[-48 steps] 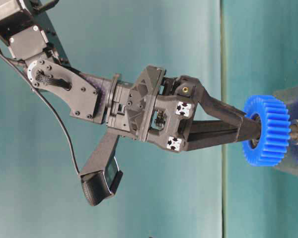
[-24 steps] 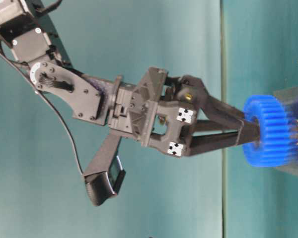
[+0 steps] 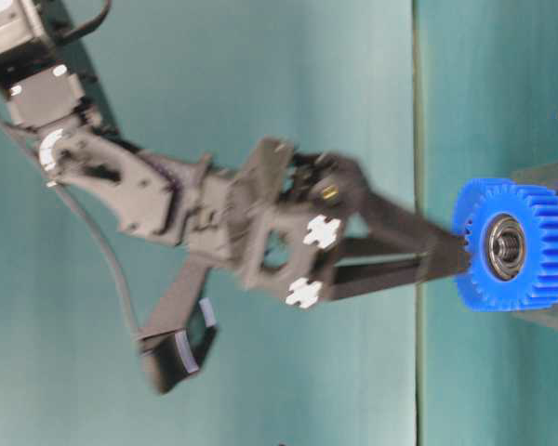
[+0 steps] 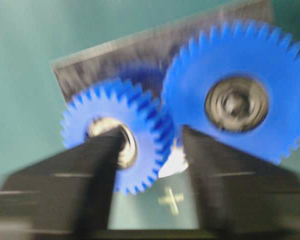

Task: Fit the small gear onto the shaft.
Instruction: 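Lift the small gear and carry it over the empty shaft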

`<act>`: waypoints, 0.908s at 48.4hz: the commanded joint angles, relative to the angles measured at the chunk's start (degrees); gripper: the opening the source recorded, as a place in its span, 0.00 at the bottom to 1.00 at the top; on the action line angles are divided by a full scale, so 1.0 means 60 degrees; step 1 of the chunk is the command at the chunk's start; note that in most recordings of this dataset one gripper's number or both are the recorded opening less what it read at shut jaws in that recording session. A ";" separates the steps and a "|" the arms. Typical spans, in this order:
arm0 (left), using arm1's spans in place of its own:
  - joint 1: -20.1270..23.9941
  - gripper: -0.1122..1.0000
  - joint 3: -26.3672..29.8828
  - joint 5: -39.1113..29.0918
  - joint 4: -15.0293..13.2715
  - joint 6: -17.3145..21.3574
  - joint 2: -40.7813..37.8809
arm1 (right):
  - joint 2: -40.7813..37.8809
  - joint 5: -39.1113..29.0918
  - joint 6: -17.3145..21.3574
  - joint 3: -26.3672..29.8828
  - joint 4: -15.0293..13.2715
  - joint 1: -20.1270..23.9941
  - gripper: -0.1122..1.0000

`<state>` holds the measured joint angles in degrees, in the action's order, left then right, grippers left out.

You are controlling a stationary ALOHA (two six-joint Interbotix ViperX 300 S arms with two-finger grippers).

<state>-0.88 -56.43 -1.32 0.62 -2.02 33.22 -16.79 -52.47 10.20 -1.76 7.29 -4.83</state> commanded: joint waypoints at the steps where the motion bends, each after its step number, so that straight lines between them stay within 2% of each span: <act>1: -0.0015 0.10 0.0117 0.0073 0.0015 -0.0015 0.0044 | 0.0059 -0.0059 -0.0059 0.0337 0.0029 0.0059 0.34; 6: -0.0015 0.10 0.0117 0.0088 0.0029 -0.0015 0.0044 | -0.0117 -0.0176 -0.0103 0.0396 0.0044 0.0103 0.19; 12: -0.0015 0.10 0.0132 0.0088 0.0015 -0.0029 0.0044 | -0.0278 -0.0205 -0.0103 0.0322 0.0029 0.0103 0.10; 24: -0.0015 0.10 0.0117 0.0103 0.0029 -0.0088 0.0015 | -0.0088 -0.0205 0.0103 -0.0586 0.0044 0.0088 0.10; 36: -0.0015 0.10 0.0103 0.0146 0.0029 -0.0103 0.0000 | 0.0659 -0.0029 0.0718 -0.1743 0.0044 0.0249 0.10; 44: -0.0015 0.10 0.0088 0.0146 0.0029 -0.0103 0.0000 | 0.1143 0.0117 0.0894 -0.1714 0.0044 0.0498 0.10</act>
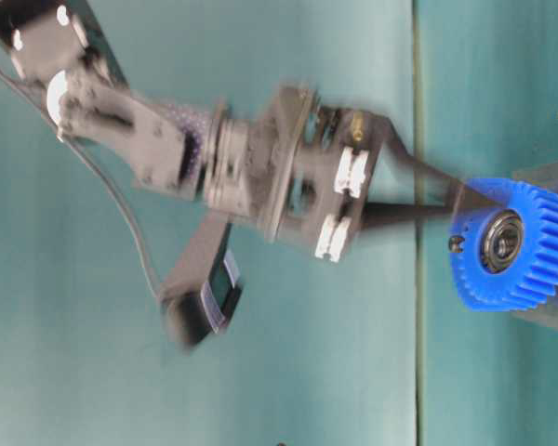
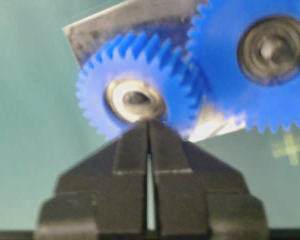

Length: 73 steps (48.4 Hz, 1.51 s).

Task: Fit the small gear onto the shaft.
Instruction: 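Lift the small gear and carry it over the empty shaft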

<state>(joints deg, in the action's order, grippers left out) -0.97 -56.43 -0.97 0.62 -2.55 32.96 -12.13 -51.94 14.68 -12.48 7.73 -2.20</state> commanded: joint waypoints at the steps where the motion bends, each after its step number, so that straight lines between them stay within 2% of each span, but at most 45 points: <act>1: 0.0000 0.10 0.0088 0.0088 0.0029 -0.0015 0.0044 | 0.0381 0.0088 0.0161 0.0132 -0.0029 0.0059 0.10; 10: 0.0000 0.10 0.0088 0.0132 0.0015 -0.0015 0.0029 | 0.0176 0.0688 0.0132 0.0806 -0.0073 -0.0044 0.10; 24: 0.0000 0.10 0.0088 0.0176 0.0029 -0.0029 0.0029 | -0.0732 0.0718 -0.0132 0.1655 -0.0073 -0.0161 0.10; 33: 0.0000 0.10 0.0117 0.0161 0.0029 -0.0029 0.0059 | -0.0820 0.0396 -0.0161 0.1479 -0.0117 -0.0425 0.10; 41: 0.0000 0.10 0.0103 0.0176 0.0029 -0.0029 0.0073 | -0.0498 0.0161 -0.0073 0.1011 -0.0513 -0.0542 0.10; 48: 0.0000 0.10 0.0088 0.0161 0.0029 -0.0015 0.0044 | -0.0410 0.0117 -0.0073 0.0850 -0.0527 -0.0718 0.10; 56: 0.0000 0.10 0.0073 0.0176 0.0015 -0.0029 0.0073 | -0.0249 -0.0117 0.0015 0.0762 -0.0498 -0.0439 0.10; 62: 0.0000 0.10 0.0073 0.0176 0.0029 -0.0029 0.0088 | 0.0117 -0.0425 0.0410 0.0703 -0.0513 -0.0059 0.10; 67: 0.0000 0.10 0.0059 0.0176 0.0029 -0.0029 0.0073 | 0.0410 -0.0425 0.0762 0.0718 -0.0645 0.0117 0.10; 73: 0.0000 0.10 0.0044 0.0176 0.0029 -0.0029 0.0029 | 0.0513 -0.0073 0.0806 0.0981 -0.0879 0.0073 0.10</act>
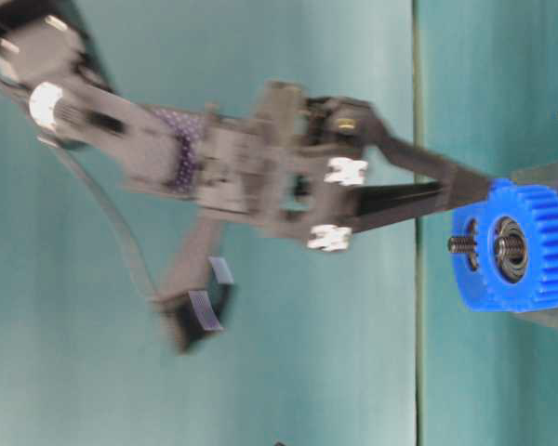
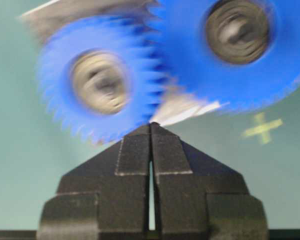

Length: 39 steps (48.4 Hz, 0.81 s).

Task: Fit the small gear onto the shaft.
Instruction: 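Lift the small gear and carry it over the empty shaft, then lower the small gear onto the shaft, meshing with the large gear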

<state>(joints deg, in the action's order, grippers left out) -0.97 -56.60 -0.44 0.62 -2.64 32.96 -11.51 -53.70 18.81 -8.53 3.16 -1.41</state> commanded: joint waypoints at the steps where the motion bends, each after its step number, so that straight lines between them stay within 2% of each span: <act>1: 0.0000 0.10 0.0073 0.0088 0.0015 -0.0015 0.0029 | 0.0396 0.0278 0.0103 0.0366 -0.0132 -0.0073 0.10; 22: 0.0000 0.10 0.0059 0.0132 0.0015 -0.0015 0.0044 | -0.0806 0.0527 -0.0073 0.1201 -0.0146 -0.0322 0.10; 30: 0.0000 0.10 0.0059 0.0176 0.0029 -0.0015 0.0029 | -0.0850 0.0439 -0.0073 0.1069 -0.0146 -0.0396 0.10; 39: 0.0000 0.10 0.0059 0.0190 0.0029 -0.0015 0.0044 | -0.0688 0.0381 0.0015 0.0454 -0.0088 -0.0366 0.10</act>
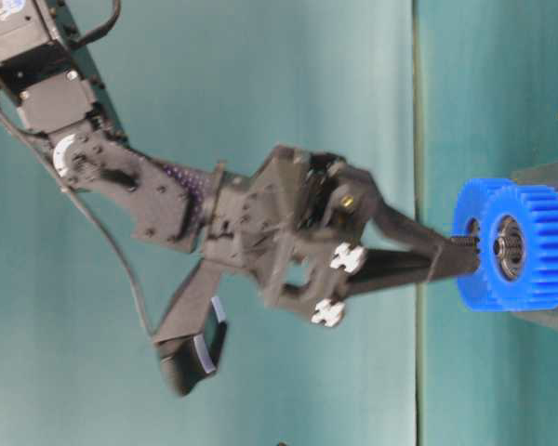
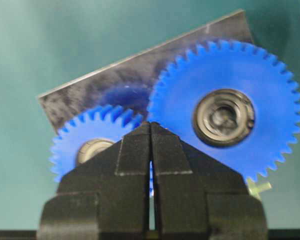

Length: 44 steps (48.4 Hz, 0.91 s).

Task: Fit the small gear onto the shaft.
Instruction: 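Lower the small gear onto the shaft, meshing with the large gear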

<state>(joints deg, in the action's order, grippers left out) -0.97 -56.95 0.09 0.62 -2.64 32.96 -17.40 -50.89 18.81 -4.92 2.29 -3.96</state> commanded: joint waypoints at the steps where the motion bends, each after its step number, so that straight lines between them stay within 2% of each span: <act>1: 0.0000 0.10 0.0103 0.0088 0.0015 -0.0015 0.0044 | 0.0322 -0.0088 0.0029 -0.0220 0.0073 0.0088 0.10; 11: 0.0000 0.10 0.0103 0.0103 0.0029 -0.0015 0.0073 | 0.0835 -0.0146 0.0322 -0.0776 0.0366 0.0527 0.10; 19: 0.0000 0.10 0.0088 0.0103 0.0015 -0.0015 0.0059 | 0.1406 -0.0352 0.1025 -0.1025 0.0308 0.1055 0.10; 25: 0.0000 0.10 0.0073 0.0088 0.0029 -0.0015 0.0029 | 0.1567 -0.0190 0.1260 -0.0879 0.0073 0.1040 0.10; 28: 0.0000 0.10 0.0073 0.0103 0.0015 -0.0015 0.0029 | 0.1494 0.0015 0.1245 -0.0688 -0.0117 0.0879 0.10; 33: 0.0000 0.10 0.0088 0.0103 0.0015 0.0000 0.0029 | 0.1201 0.0249 0.1143 -0.0352 -0.0161 0.0645 0.10; 44: 0.0000 0.10 0.0117 0.0088 0.0029 0.0000 0.0088 | 0.0190 0.0322 0.0439 0.0513 -0.0161 0.0396 0.10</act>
<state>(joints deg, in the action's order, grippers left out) -0.88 -57.04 0.18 0.62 -2.64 33.05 -16.17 -48.96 22.94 -4.57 1.14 -1.32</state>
